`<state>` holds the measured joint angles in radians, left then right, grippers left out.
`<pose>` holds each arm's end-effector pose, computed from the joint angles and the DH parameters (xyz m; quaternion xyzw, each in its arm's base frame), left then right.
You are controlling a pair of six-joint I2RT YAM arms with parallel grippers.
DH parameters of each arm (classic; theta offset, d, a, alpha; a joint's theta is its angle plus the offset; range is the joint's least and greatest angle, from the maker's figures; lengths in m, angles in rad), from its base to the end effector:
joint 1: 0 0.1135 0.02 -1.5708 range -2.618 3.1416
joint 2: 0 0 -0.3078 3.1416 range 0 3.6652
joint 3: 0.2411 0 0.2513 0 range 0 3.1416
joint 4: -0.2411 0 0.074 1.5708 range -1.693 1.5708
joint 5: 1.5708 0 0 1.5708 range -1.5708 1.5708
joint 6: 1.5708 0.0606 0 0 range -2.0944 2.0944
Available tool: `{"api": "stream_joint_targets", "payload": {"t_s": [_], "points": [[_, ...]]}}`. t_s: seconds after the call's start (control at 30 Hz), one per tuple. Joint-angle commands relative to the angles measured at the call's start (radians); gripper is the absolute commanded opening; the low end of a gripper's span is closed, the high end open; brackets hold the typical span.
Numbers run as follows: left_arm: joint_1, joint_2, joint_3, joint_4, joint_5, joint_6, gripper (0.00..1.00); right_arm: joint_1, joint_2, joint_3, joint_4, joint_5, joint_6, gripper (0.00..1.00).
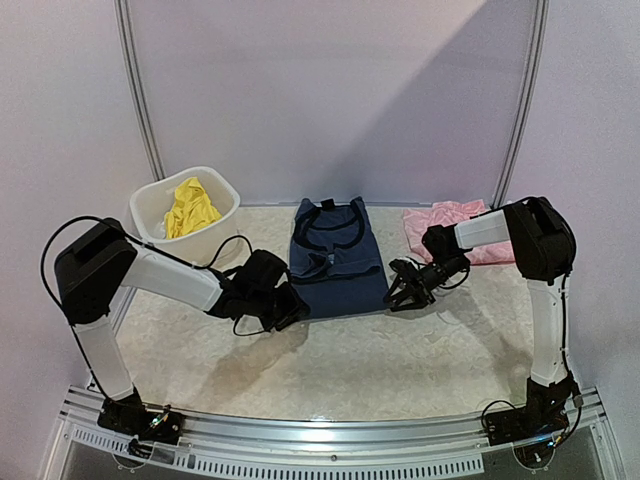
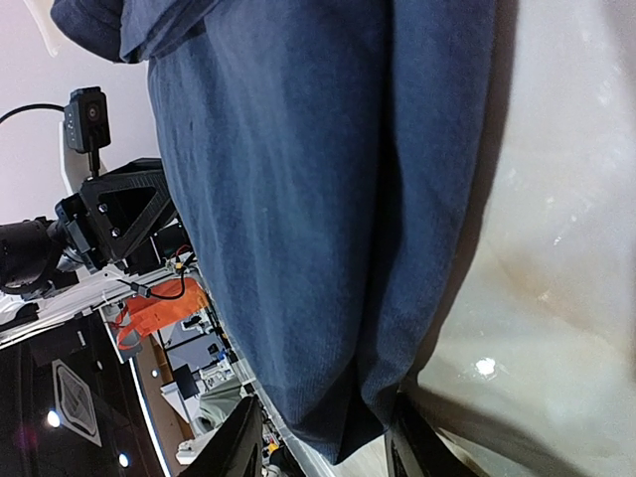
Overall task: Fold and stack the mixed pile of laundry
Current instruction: Pick up the 2/3-rectangle-folded tank top from the center of the board.
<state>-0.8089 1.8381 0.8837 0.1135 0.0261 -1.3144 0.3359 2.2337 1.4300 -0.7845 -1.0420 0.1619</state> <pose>0.2619 -0.2768 0.1456 -0.2291 0.9056 -0.3176 0.1633 0.3794 0.1879 0.1175 0.0710 -0.8644 -0.4805 0.1299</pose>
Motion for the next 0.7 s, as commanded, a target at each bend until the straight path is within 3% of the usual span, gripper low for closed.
{"api": "stream_joint_targets", "payload": {"t_s": [0.0,0.23,0.5,0.67], "points": [[0.007,-0.041,-0.023,-0.174,-0.005,0.014,0.41,0.01,0.031,0.002,0.017,0.03,0.009,0.42],[0.006,-0.049,-0.029,-0.166,0.047,-0.015,0.43,0.009,0.038,0.001,0.022,0.03,0.013,0.43],[0.0,0.008,-0.156,0.162,0.113,-0.188,0.44,0.009,0.041,0.005,0.023,0.021,0.015,0.43],[-0.001,0.062,-0.123,0.186,0.106,-0.2,0.44,0.009,0.043,0.004,0.017,0.022,0.015,0.43]]}}
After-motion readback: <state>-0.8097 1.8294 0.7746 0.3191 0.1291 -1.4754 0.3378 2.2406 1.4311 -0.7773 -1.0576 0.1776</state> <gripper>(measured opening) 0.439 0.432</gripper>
